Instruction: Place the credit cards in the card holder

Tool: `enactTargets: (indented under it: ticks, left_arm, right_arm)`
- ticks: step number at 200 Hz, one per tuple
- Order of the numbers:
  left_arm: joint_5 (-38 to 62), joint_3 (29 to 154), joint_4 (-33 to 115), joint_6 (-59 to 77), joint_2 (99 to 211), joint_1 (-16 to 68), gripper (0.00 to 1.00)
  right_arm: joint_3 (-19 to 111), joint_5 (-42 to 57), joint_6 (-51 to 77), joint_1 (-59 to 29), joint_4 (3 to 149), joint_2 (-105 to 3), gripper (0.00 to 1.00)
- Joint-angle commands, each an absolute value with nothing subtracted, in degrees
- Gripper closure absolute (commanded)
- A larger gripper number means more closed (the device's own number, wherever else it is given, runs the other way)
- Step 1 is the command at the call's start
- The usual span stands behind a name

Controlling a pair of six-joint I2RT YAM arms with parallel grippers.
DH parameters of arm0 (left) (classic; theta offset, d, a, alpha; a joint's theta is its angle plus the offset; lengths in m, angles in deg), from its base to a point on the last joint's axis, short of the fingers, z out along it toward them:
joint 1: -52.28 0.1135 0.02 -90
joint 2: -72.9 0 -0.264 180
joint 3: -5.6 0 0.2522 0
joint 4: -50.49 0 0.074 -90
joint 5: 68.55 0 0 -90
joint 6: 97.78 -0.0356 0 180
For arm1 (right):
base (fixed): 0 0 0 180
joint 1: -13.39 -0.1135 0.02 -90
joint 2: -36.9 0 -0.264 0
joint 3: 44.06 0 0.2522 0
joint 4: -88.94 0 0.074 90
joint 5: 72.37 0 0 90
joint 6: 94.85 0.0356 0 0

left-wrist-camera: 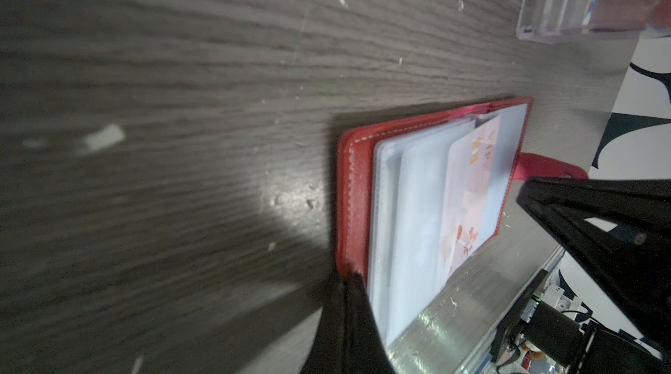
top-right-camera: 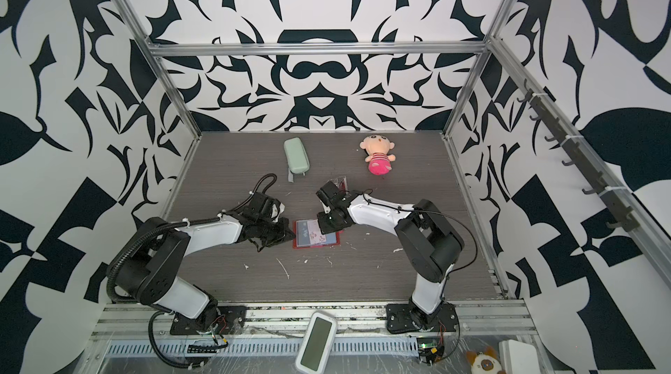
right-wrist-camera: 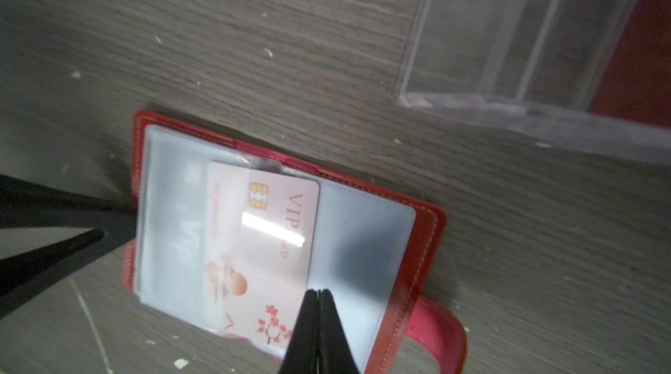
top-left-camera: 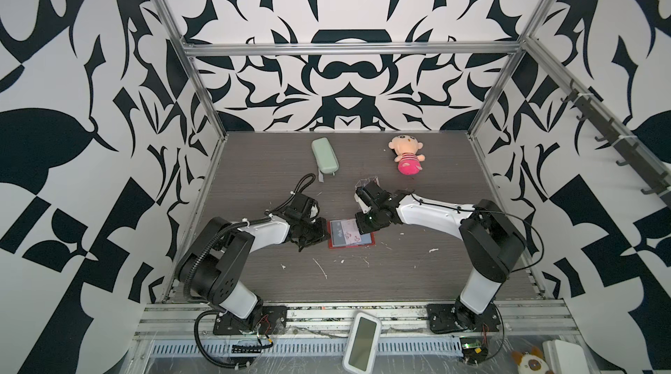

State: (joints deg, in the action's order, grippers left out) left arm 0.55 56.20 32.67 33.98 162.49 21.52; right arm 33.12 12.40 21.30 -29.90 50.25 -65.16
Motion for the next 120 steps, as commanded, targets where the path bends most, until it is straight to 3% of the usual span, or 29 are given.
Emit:
enactTargets:
  ticks: [1,120]
  left_arm:
    - [3.09,54.42,27.76,33.45,164.66,21.33,1.00]
    - [2.56,55.26,27.67,33.26,165.41,21.32,1.00]
  right_arm:
    - [36.17,16.28,20.47,-30.93,45.74,-66.27,0.96]
    - [38.12,5.74,20.62,-31.60,48.01,-71.64,1.00]
